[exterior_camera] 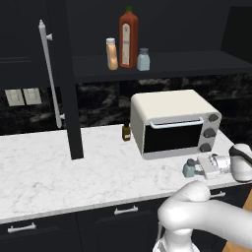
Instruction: Put the shaker and condiment bottle from the counter next to their counterparts in the cabinet.
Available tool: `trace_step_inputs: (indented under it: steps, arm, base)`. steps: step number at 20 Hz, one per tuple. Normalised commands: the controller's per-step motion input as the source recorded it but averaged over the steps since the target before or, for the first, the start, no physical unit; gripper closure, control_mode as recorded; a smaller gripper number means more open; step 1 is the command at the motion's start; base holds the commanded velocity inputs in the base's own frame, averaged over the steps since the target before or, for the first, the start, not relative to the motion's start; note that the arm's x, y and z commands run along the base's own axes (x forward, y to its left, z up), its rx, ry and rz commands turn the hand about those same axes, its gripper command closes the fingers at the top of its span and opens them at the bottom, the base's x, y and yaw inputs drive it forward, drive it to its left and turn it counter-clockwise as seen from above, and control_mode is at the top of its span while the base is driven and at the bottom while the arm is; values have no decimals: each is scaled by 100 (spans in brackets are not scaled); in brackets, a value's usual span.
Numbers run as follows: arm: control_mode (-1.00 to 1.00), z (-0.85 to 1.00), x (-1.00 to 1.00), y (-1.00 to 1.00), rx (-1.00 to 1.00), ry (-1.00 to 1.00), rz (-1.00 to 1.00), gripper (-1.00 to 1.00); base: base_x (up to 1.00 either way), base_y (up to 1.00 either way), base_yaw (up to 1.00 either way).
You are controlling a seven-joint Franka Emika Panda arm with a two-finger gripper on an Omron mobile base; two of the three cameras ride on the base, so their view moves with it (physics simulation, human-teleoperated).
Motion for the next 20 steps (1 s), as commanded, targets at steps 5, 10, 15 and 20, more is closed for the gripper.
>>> trace_step_inputs:
  steps: [5,10,15,20]
  arm:
    - [-100,-12,4,1,0,0,15,-100]
    - [-100,-3,2,11,0,0,17,-100]
    - [-100,0,0,33,1,1,9,-100]
    - [-100,17,-10,8,2,-1,-5,100]
  base:
    - [0,0,0]
    - [0,0,0]
    - [0,0,0]
    - [0,0,0]
